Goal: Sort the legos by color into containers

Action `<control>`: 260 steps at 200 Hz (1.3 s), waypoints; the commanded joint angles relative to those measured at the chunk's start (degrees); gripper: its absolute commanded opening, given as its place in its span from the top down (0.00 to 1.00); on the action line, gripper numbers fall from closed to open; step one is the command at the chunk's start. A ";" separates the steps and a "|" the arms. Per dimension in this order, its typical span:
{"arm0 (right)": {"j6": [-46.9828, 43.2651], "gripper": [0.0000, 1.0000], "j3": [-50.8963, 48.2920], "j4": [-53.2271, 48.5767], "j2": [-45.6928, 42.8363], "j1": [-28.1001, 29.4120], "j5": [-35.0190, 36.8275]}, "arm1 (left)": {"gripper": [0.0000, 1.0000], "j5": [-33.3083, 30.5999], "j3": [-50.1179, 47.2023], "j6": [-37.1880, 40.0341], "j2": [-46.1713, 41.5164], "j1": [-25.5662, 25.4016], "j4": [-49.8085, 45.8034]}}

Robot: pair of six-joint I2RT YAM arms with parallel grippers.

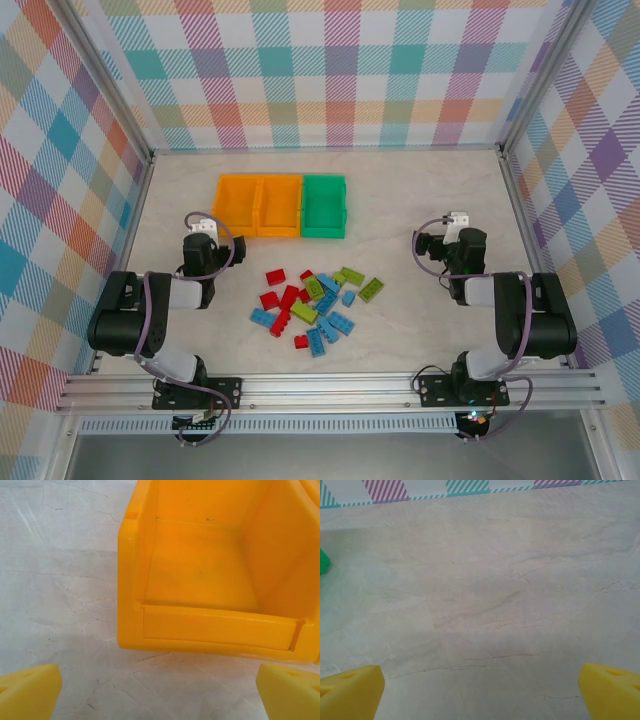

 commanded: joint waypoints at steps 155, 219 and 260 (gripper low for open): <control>18.09 0.03 10.13 -41.94 -25.63 0.29 4.29 | 0.00 0.80 0.93 0.84 -0.24 -0.36 1.92; 25.74 0.05 24.67 -84.05 -33.60 9.65 -13.42 | 0.00 -8.34 9.01 -6.51 -21.86 -7.20 -30.85; 27.40 0.06 33.37 -94.83 -24.86 25.72 -11.85 | 0.00 -7.54 20.28 -27.04 -30.86 -17.58 -62.06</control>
